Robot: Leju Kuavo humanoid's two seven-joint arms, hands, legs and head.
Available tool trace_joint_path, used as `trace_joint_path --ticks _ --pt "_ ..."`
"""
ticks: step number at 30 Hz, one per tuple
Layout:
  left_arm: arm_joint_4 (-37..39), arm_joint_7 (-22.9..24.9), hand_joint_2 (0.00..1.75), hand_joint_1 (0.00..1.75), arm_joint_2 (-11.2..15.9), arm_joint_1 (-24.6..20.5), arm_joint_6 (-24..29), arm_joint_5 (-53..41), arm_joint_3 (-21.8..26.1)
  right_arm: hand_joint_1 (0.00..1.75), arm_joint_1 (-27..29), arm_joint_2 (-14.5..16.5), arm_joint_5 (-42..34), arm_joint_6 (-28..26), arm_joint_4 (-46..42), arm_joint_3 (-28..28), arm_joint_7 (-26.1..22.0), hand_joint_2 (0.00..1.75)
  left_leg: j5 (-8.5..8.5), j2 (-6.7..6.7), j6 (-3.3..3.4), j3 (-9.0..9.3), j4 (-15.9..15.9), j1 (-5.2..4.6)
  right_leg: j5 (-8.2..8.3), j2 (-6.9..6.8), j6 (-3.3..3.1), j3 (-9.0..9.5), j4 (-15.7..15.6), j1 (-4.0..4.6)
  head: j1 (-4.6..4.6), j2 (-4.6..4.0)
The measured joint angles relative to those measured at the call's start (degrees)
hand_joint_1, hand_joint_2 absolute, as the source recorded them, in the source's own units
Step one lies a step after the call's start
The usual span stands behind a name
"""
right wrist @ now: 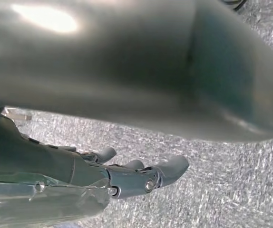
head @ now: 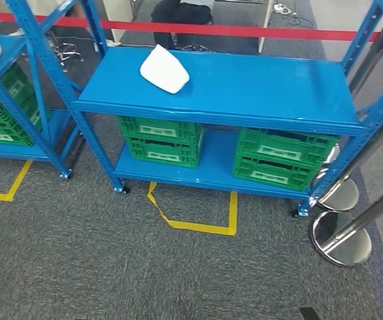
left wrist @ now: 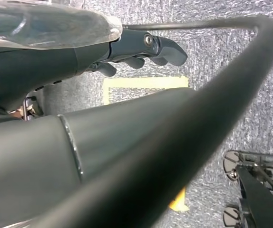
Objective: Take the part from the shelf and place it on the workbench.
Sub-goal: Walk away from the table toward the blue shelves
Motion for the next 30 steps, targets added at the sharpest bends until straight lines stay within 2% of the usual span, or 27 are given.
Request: trace_joint_path --ticks 3,4,7,10,14,16,17,18,20,21,22,23,25,26,27,28,30 --pt "0.0 0.0 0.00 0.00 -0.1 0.1 0.0 0.0 0.0 0.00 0.1 -0.1 -0.5 -0.1 0.0 0.0 -0.2 0.00 -0.12 0.08 -0.04 0.14 -0.1 -0.09 -0.10 -0.03 -1.82 0.24 -0.2 0.09 0.79 0.00" --pt "0.0 0.0 0.00 0.00 -0.1 0.1 0.0 0.0 0.0 0.00 0.1 -0.1 -0.7 -0.1 0.0 0.0 -0.3 0.00 -0.19 0.07 0.16 0.16 0.0 -0.21 0.04 -0.04 -1.55 0.35 -0.3 0.05 1.09 0.00" --pt "0.0 0.0 0.00 0.00 0.0 0.1 0.0 0.0 0.0 0.00 0.0 -0.1 -1.0 -0.1 0.0 0.0 -0.4 0.00 -0.44 0.06 0.79 0.14 0.2 -0.49 0.23 -0.03 -0.02 0.64 -0.8 -0.23 1.80 0.00" --pt "0.0 0.0 0.00 0.00 0.0 0.1 0.0 0.0 -0.1 0.00 0.1 -0.1 -1.3 -0.2 0.0 0.0 -0.5 0.00 -0.72 0.05 1.26 0.07 0.6 -0.70 0.15 -0.01 1.21 0.79 -1.0 -0.51 2.11 0.00" --pt "0.0 0.0 0.00 0.00 0.0 0.0 0.0 0.0 -0.1 0.00 0.0 -0.1 -1.6 -0.2 0.0 0.0 -0.6 0.00 -1.09 0.04 1.90 0.01 1.0 -0.98 0.00 0.00 2.26 0.96 -1.1 -0.69 2.26 0.00" --pt "0.0 0.0 0.00 0.00 0.0 0.0 0.0 0.0 -0.1 0.00 0.0 -0.1 -1.7 -0.2 0.0 0.0 -0.6 0.00 -0.94 0.21 2.36 0.28 0.5 -0.68 -0.52 -0.05 2.57 0.81 -0.6 -0.71 2.35 0.00" --pt "0.0 0.0 0.00 0.00 0.0 0.0 0.0 0.0 -0.1 0.00 0.0 -0.2 -1.7 -0.2 0.0 0.0 -0.7 0.00 -0.83 0.33 2.60 0.48 0.2 -0.47 -1.50 -0.11 2.63 0.13 0.9 -0.69 2.58 0.00" --pt "0.0 0.0 0.00 0.00 0.0 0.0 0.0 0.0 -0.1 0.00 0.0 -0.2 -1.7 -0.2 0.0 0.0 -0.7 0.00 -0.75 0.49 2.82 0.66 -0.1 -0.29 -3.08 -0.19 2.64 -1.20 3.8 -0.67 2.93 0.00" --pt "0.0 0.0 0.00 0.00 0.0 0.0 0.0 0.0 -0.2 0.00 0.1 -0.2 -1.9 -0.2 0.0 -0.1 -0.7 0.00 -0.81 0.76 2.96 0.81 -0.1 -0.27 -6.83 -0.25 2.55 -5.43 12.4 -0.61 3.69 0.00" --pt "0.0 0.0 0.00 0.00 0.0 0.0 0.0 0.0 -0.3 0.00 0.1 -0.2 -1.9 -0.3 0.0 -0.1 -0.8 0.00 -0.87 0.88 2.94 0.87 -0.1 -0.27 -7.83 -0.26 2.54 -7.30 16.0 -0.63 3.93 0.00" --pt "0.0 0.0 0.00 0.00 0.0 0.0 0.0 0.0 -0.3 0.00 0.1 -0.2 -1.9 -0.3 0.0 -0.1 -0.7 0.00 -0.95 0.96 2.85 0.98 -0.1 -0.24 -7.68 -0.29 2.53 -8.27 17.5 -0.66 4.09 0.00" --pt "0.0 0.0 0.00 0.00 0.0 0.1 0.0 0.0 -0.3 0.00 0.2 -0.2 -1.9 -0.3 0.0 -0.1 -0.7 0.00 -1.06 0.99 2.69 1.17 -0.1 -0.16 -6.28 -0.34 2.49 -8.03 16.5 -0.69 4.23 0.00" --pt "0.0 0.0 0.00 0.00 -0.1 0.1 0.0 0.0 -0.3 0.00 0.3 -0.3 -2.0 -0.3 0.0 -0.1 -0.8 0.00 -1.43 1.06 2.13 1.72 -0.1 0.05 -1.67 -0.90 2.40 -4.78 8.8 -0.73 4.73 0.00" --pt "0.0 0.0 0.00 0.00 -0.1 0.1 -0.1 0.0 -0.3 0.00 0.3 -0.3 -2.0 -0.3 0.0 -0.1 -0.8 0.00 -1.64 1.10 1.76 1.90 0.1 0.02 -0.09 -1.31 2.34 -3.08 4.8 -0.59 5.07 0.00" --pt "0.0 0.0 0.00 0.00 -0.1 0.1 -0.1 0.0 -0.3 0.00 0.2 -0.3 -2.0 -0.3 0.0 -0.1 -0.8 0.00 -1.76 1.17 1.37 1.94 0.2 -0.03 0.74 -1.62 2.16 -1.89 2.2 -0.45 5.32 0.00" --pt "0.0 0.0 0.00 0.00 0.0 0.1 -0.1 0.0 -0.3 0.00 0.2 -0.3 -2.0 -0.3 0.0 -0.1 -0.8 0.00 -1.79 1.29 1.02 1.87 0.3 -0.13 0.78 -1.78 1.94 -1.42 1.1 -0.28 5.32 0.00" --pt "0.0 0.0 0.00 0.00 0.0 0.0 -0.1 0.0 -0.3 0.00 0.1 -0.3 -2.0 -0.3 0.0 -0.1 -0.8 0.00 -1.67 1.59 0.37 1.82 0.3 -0.08 0.81 -1.36 1.18 -1.36 0.9 -0.04 4.91 0.00"
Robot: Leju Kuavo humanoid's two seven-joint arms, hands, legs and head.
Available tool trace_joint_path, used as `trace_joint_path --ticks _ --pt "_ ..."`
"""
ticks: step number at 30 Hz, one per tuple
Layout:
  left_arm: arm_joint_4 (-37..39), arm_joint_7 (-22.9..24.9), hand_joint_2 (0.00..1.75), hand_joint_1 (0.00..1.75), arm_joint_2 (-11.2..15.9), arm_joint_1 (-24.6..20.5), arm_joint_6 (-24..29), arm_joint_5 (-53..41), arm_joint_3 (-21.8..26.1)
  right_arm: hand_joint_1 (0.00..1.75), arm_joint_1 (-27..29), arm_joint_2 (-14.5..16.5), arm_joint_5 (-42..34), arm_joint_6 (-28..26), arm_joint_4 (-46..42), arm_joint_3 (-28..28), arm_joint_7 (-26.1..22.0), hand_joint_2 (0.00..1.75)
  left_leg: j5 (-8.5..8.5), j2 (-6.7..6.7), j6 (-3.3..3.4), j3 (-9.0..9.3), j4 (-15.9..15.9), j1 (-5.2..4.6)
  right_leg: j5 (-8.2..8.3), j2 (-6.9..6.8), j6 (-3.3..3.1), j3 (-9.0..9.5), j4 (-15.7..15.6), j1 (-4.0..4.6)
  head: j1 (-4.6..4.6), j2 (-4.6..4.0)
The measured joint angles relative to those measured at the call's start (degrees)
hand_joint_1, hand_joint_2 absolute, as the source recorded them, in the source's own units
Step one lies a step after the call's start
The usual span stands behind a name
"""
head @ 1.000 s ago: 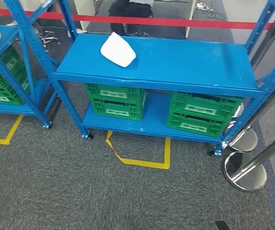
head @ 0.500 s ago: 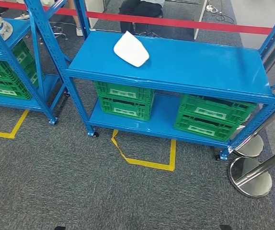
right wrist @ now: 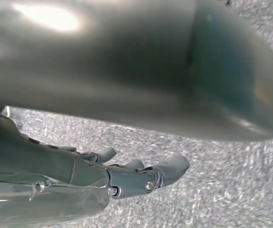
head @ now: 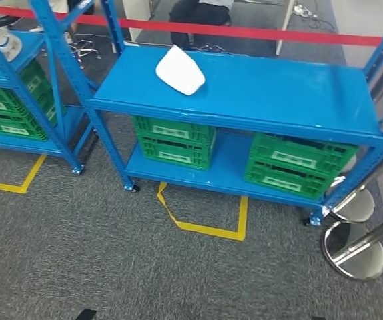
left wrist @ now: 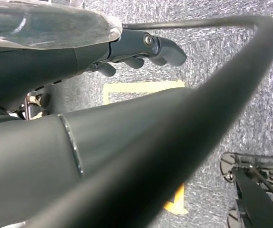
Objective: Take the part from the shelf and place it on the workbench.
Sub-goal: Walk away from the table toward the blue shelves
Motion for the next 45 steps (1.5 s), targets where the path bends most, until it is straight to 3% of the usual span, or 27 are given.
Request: trace_joint_path --ticks 2,3,5,6,7,8,9,10,12,13,17,19,21,22,23,24,26,27,29,32,33,36,37,40,45 --pt "0.0 0.0 0.00 0.00 0.0 0.0 0.0 0.0 0.0 0.00 0.0 0.0 0.0 0.0 0.0 0.0 0.0 0.00 -1.06 -0.22 -0.62 -0.50 1.4 0.22 0.27 0.37 -0.78 0.03 -0.2 0.00 -0.54 0.00" --pt "0.0 0.0 0.00 0.00 0.0 0.0 0.0 0.0 0.0 0.00 0.0 0.0 0.0 0.0 0.0 0.0 0.0 0.00 -2.47 -0.51 -0.88 -1.59 3.8 0.27 0.38 0.49 -1.14 0.03 -0.3 -0.05 -0.89 0.00" --pt "0.0 0.0 0.00 0.00 0.0 0.0 0.0 0.0 0.0 0.00 0.0 0.0 0.0 0.0 0.0 0.0 0.0 0.00 -6.21 -0.96 -1.13 -5.66 11.7 0.30 0.49 0.77 -1.64 -0.18 -0.4 0.12 -1.77 0.00" --pt "0.0 0.0 0.00 0.00 0.0 0.0 0.0 0.0 0.0 0.00 0.0 0.0 0.0 0.0 0.0 0.0 0.0 0.00 -7.46 -1.03 -1.14 -7.74 15.6 0.29 0.51 0.97 -1.78 -0.26 -0.4 0.27 -2.13 0.00" --pt "0.0 0.0 0.00 0.00 0.0 0.1 0.0 0.0 0.0 0.00 0.0 0.0 0.0 0.0 0.0 0.0 0.0 0.00 -7.66 -1.06 -1.04 -9.03 17.7 0.27 0.52 1.23 -1.85 -0.29 -0.4 0.43 -2.37 0.00" --pt "0.0 0.0 0.00 0.00 0.0 0.1 0.0 0.0 0.0 0.00 0.0 0.0 0.0 0.0 0.0 0.0 0.0 0.00 -6.68 -1.10 -0.81 -9.16 17.5 0.21 0.52 1.52 -1.88 -0.25 -0.4 0.59 -2.57 0.00" --pt "0.0 0.0 0.00 0.00 -0.1 0.2 0.0 0.0 0.0 0.00 0.0 0.0 0.0 0.0 0.0 0.0 0.0 0.00 -4.70 -1.19 -0.45 -8.03 14.7 0.10 0.52 1.84 -1.89 -0.17 -0.4 0.73 -2.76 0.00" --pt "0.0 0.0 0.00 0.00 0.0 0.2 0.0 0.0 0.0 0.00 0.0 0.0 0.0 0.1 0.0 0.0 0.0 0.00 -2.33 -1.46 0.07 -6.04 10.4 -0.12 0.52 2.13 -1.89 -0.08 -0.4 0.84 -2.94 0.00" --pt "0.0 0.0 0.00 0.00 0.1 0.1 0.0 0.0 0.0 0.00 0.0 0.1 0.0 0.2 0.0 0.0 -0.1 0.00 0.59 -2.08 1.02 -2.60 2.7 -0.55 0.48 2.55 -1.77 -0.09 -0.3 1.00 -3.14 0.00" --pt "0.0 0.0 0.00 0.00 0.2 0.0 0.0 0.0 0.0 0.00 0.0 0.1 0.0 0.3 0.0 0.0 -0.1 0.00 1.04 -2.23 1.28 -1.85 0.9 -0.77 0.46 2.65 -1.65 -0.17 -0.3 1.01 -3.19 0.00" --pt "0.0 0.0 0.00 0.00 0.1 -0.1 0.0 0.1 0.0 0.00 0.0 0.1 -0.1 0.3 0.0 0.0 -0.2 0.00 1.44 -1.52 1.73 -1.30 -0.6 -0.53 -0.27 2.55 -0.70 -0.71 0.4 0.95 -3.04 0.00" --pt "0.0 0.0 0.00 0.00 0.1 -0.1 0.0 0.1 -0.1 0.00 0.0 0.0 -0.2 0.3 0.0 0.0 -0.3 0.00 1.66 -1.03 2.07 -0.97 -1.2 -0.22 -3.32 1.89 -0.23 -2.83 5.2 0.93 -2.44 0.00" --pt "0.0 0.0 0.00 0.00 0.1 0.0 0.0 0.1 -0.2 0.00 0.0 0.0 -0.2 0.3 0.0 0.0 -0.3 0.00 1.61 -0.70 2.23 -0.92 -1.3 -0.23 -7.02 1.50 0.28 -6.33 13.1 0.76 -1.68 0.00" --pt "0.0 0.0 0.00 0.00 0.1 0.0 0.0 0.1 -0.2 0.00 0.0 -0.1 -0.2 0.3 0.0 0.0 -0.3 0.00 1.58 -0.54 2.22 -0.88 -1.2 -0.21 -7.73 1.43 0.54 -7.50 15.7 0.59 -1.39 0.00" --pt "0.0 0.0 0.00 0.00 0.1 0.0 0.0 0.1 -0.3 0.00 0.1 -0.1 -0.2 0.3 0.0 0.0 -0.3 0.00 1.52 -0.40 2.16 -0.82 -1.2 -0.17 -7.33 1.35 0.80 -7.78 16.4 0.38 -1.12 0.00" --pt "0.0 0.0 0.00 0.00 0.0 0.0 0.0 0.1 -0.4 0.00 0.1 -0.1 -0.2 0.3 0.0 0.0 -0.3 0.00 1.43 -0.28 2.03 -0.70 -1.1 -0.10 -5.76 1.20 1.03 -6.85 14.5 0.15 -0.90 0.00" --pt "0.0 0.0 0.00 0.00 -0.1 0.0 0.0 0.1 -0.5 0.00 0.1 -0.1 -0.3 0.3 0.0 0.0 -0.3 0.00 1.07 -0.06 1.49 -0.40 -0.9 0.01 -1.82 0.35 1.42 -2.92 6.4 -0.21 -0.34 0.00" --pt "0.0 0.0 0.00 0.00 -0.1 0.0 0.0 0.1 -0.5 0.00 0.1 -0.1 -0.3 0.3 0.0 0.0 -0.3 0.00 0.86 0.05 1.16 -0.37 -0.6 -0.06 -0.64 -0.05 1.29 -1.23 2.8 -0.23 -0.01 0.00" --pt "0.0 0.0 0.00 0.00 0.0 0.0 0.0 0.1 -0.5 0.00 0.0 -0.1 -0.3 0.3 0.0 0.0 -0.3 0.00 0.69 0.36 0.53 -0.44 -0.2 -0.27 -0.43 -0.38 0.55 -0.05 -0.1 -0.04 0.09 0.00" --pt "0.0 0.0 0.00 0.00 -0.1 0.0 0.0 0.0 -0.5 0.00 0.0 -0.1 -0.3 0.3 0.0 0.0 -0.3 0.00 0.08 0.50 -0.32 -0.57 0.4 -0.13 -0.20 0.16 -0.77 0.26 -0.3 0.13 -0.63 0.00" --pt "0.0 0.0 0.00 0.00 -0.1 0.0 0.0 0.0 -0.5 0.00 0.0 -0.1 -0.3 0.3 0.0 0.0 -0.2 0.00 0.01 0.28 0.00 -0.74 0.9 -0.12 -0.12 0.29 -0.99 0.42 -0.4 0.16 -0.93 0.00" --pt "0.0 -0.2 0.00 0.00 0.0 -0.1 0.0 0.0 -0.5 0.00 0.0 -0.2 -0.3 0.0 0.0 0.0 0.0 0.00 0.55 -0.15 3.57 -0.87 0.6 -0.13 -0.15 0.62 -1.16 0.45 -0.3 0.71 -2.04 0.00" --pt "0.0 -0.2 0.00 0.00 0.0 -0.1 0.0 -0.1 -0.5 0.00 0.0 -0.2 -0.3 -0.1 0.0 0.0 0.2 0.00 0.60 -0.14 3.89 -0.71 0.2 -0.02 -0.19 0.67 -1.24 0.45 -0.3 0.89 -2.19 0.00" --pt "0.0 -0.3 0.00 0.00 0.0 -0.1 0.1 -0.1 -0.5 0.00 0.0 -0.2 -0.3 -0.3 0.0 0.0 0.7 0.00 0.85 -0.13 1.72 -0.44 -0.3 0.26 -0.24 0.69 -1.42 0.38 -0.4 1.02 -2.44 0.00" --pt "0.0 -0.4 0.00 0.00 0.0 0.0 0.0 -0.2 -0.5 0.00 0.0 -0.2 -0.3 -0.4 0.0 0.0 1.3 0.00 0.92 -0.14 0.45 -0.39 -0.6 0.35 -0.24 0.63 -1.44 0.33 -0.3 1.02 -2.61 0.00"
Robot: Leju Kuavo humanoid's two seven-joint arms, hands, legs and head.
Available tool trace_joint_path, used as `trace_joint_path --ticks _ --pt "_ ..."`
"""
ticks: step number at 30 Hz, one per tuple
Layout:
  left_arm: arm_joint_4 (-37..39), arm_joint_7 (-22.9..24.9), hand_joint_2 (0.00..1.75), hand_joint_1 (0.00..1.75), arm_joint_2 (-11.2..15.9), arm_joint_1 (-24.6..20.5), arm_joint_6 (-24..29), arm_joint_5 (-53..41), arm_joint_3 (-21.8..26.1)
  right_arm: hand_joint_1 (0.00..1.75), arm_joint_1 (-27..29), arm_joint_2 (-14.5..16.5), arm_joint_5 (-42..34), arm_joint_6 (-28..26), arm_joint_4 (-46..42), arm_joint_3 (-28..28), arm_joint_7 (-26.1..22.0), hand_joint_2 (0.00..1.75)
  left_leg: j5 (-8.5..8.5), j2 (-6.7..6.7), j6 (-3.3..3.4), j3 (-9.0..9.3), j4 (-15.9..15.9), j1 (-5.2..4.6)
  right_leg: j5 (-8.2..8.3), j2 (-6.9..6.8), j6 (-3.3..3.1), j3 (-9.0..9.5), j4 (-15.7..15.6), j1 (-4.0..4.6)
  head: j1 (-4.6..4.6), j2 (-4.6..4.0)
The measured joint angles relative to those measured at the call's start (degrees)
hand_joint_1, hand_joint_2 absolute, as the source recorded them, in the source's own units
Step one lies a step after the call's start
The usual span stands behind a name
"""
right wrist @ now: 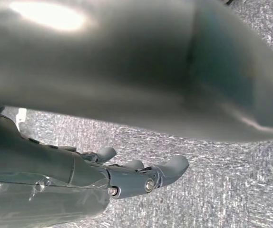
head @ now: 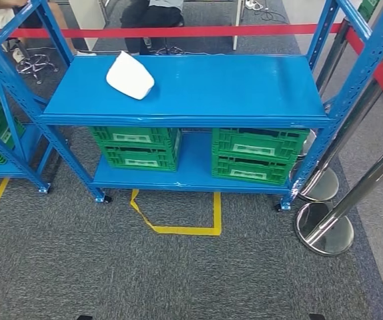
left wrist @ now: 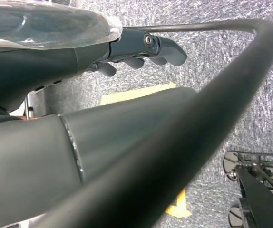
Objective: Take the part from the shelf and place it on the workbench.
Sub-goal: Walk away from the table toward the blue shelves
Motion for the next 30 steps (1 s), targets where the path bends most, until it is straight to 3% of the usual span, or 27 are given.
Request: trace_joint_path --ticks 4,10,14,15,18,19,22,23,26,30 --pt "0.0 0.0 0.00 0.00 0.0 0.0 0.0 0.0 0.0 0.00 0.0 0.0 0.0 0.0 0.0 0.0 0.1 0.00 -0.11 0.00 -0.54 0.01 0.0 0.01 0.00 0.00 0.00 0.01 0.0 -0.02 0.10 0.00" --pt "0.0 0.0 0.00 0.00 0.0 0.0 0.0 0.0 0.0 0.00 0.0 0.0 0.0 0.0 0.0 0.0 0.3 0.00 -0.16 0.01 -0.65 0.01 0.0 -0.18 0.02 0.00 0.04 0.05 0.0 -0.24 0.28 0.00" --pt "0.0 0.3 1.75 0.00 0.0 0.0 0.0 -0.4 0.0 0.00 0.0 0.0 0.0 0.4 0.0 0.0 1.8 0.00 -0.16 0.01 -0.65 0.01 0.0 -0.31 0.05 0.00 0.09 0.04 0.0 -0.39 0.35 0.00" --pt "0.0 0.4 1.75 0.00 0.0 0.0 0.0 -0.4 -0.1 0.00 0.0 0.0 0.0 0.4 0.0 0.0 2.2 0.00 -0.16 0.01 -0.64 0.01 0.0 -0.32 0.06 0.00 0.10 0.04 0.0 -0.41 0.36 0.00" --pt "0.0 0.8 1.75 0.00 0.0 0.0 0.1 -0.8 -0.1 0.00 0.0 0.0 0.1 -0.5 0.0 0.0 2.9 1.31 -0.16 0.01 -0.64 0.01 0.0 -0.34 0.06 0.00 0.10 0.04 0.0 -0.43 0.39 0.00" --pt "0.0 0.9 1.31 0.00 0.0 0.0 0.2 -1.4 -0.2 0.00 0.0 0.0 0.5 -0.9 0.0 0.0 2.9 1.75 -0.16 0.01 -0.64 0.02 0.0 -0.34 0.06 0.00 0.10 0.04 0.0 -0.43 0.40 0.00" --pt "0.0 -2.1 0.00 0.00 0.0 0.0 -1.2 -12.2 -0.5 0.00 0.0 0.0 4.8 0.4 0.0 0.0 1.5 0.44 -0.16 0.00 -0.64 0.02 0.0 -0.34 0.06 0.00 0.11 0.03 0.0 -0.43 0.44 0.00" --pt "0.0 -3.8 0.00 0.00 0.0 0.0 -2.0 -18.7 -0.6 0.00 0.0 0.0 6.7 1.4 0.0 0.0 0.8 0.00 -0.16 0.00 -0.64 0.02 0.0 -0.34 0.06 0.00 0.11 0.04 0.0 -0.43 0.45 0.00" --pt "0.0 -5.5 0.00 0.00 0.0 0.0 -2.9 -30.9 -0.8 0.00 0.0 0.0 8.5 2.2 0.0 0.1 0.1 0.00 -0.16 0.00 -0.64 0.04 0.0 -0.34 0.06 -0.01 0.11 0.06 0.0 -0.43 0.42 0.00" --pt "0.0 -4.1 0.00 0.00 -0.1 0.0 -2.3 -23.1 -0.9 0.00 0.0 0.0 6.7 1.2 0.0 0.1 0.6 0.00 -0.16 0.01 -0.64 0.04 0.0 -0.34 0.06 0.00 0.11 0.05 0.0 -0.42 0.42 0.00"
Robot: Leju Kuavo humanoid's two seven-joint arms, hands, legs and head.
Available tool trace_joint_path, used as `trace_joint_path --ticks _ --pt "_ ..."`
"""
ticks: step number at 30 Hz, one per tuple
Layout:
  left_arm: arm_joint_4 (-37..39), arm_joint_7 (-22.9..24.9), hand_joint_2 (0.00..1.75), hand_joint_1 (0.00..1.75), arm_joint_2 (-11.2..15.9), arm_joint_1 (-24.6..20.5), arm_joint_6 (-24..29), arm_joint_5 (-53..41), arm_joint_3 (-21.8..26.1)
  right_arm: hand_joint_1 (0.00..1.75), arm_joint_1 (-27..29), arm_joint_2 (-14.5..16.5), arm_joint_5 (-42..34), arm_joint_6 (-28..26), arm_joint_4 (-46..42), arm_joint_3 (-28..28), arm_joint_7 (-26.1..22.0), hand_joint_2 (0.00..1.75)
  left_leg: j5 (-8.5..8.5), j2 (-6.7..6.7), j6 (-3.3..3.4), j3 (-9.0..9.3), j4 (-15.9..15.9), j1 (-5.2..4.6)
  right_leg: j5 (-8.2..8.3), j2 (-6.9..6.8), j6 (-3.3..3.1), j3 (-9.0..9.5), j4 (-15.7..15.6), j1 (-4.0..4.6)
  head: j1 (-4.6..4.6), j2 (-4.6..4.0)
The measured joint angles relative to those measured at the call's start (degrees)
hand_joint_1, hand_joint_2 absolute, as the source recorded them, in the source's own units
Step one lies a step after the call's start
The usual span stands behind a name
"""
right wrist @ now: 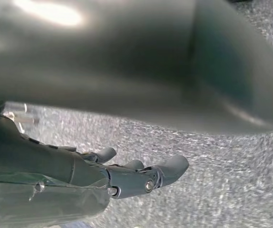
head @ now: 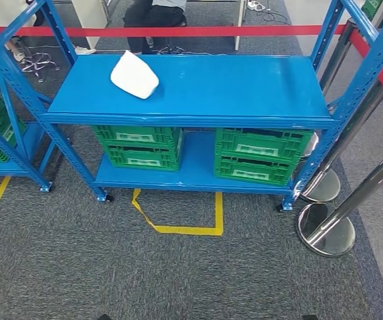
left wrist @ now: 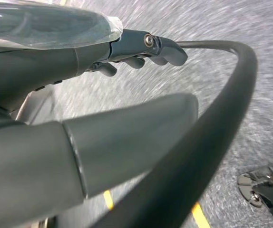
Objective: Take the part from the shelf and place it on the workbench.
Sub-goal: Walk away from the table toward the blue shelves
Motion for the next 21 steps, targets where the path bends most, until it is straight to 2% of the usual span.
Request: trace_joint_path --ticks 12,21 --pt "0.0 4.7 0.00 0.00 0.2 0.0 2.7 21.0 0.0 0.00 0.0 0.0 -6.3 -3.0 0.0 0.0 2.5 0.00 0.00 -0.01 0.01 0.00 0.0 -0.01 0.00 -0.01 0.01 0.01 0.0 -0.01 0.02 0.00" --pt "0.0 5.1 0.00 0.00 0.2 0.0 3.0 22.4 -0.1 0.00 0.0 0.0 -6.9 -3.2 0.0 0.0 3.1 0.00 0.00 -0.01 0.01 0.01 0.0 -0.01 0.00 -0.01 0.01 0.01 0.0 -0.01 0.10 0.00"
